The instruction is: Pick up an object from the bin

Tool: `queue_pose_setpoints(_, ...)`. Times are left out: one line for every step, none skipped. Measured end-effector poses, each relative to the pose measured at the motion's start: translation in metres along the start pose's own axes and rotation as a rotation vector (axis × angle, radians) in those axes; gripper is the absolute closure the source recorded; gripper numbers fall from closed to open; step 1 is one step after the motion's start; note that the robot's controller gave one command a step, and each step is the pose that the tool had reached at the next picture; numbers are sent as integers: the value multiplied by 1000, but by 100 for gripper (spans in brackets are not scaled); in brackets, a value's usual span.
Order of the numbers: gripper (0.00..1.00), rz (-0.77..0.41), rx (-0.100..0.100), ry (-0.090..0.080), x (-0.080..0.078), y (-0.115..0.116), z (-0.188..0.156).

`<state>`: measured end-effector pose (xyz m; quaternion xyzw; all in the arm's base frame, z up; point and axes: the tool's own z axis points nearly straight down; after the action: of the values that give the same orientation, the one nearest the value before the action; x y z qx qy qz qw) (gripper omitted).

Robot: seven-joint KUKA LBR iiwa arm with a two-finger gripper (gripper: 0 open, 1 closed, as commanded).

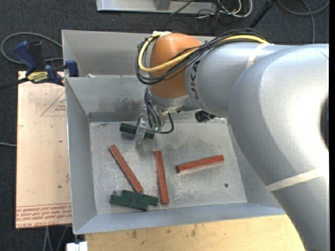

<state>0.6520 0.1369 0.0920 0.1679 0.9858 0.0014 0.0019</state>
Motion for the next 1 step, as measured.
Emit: queue_pose_setpoints(100,-1,-3,-5,-2,1,-73)
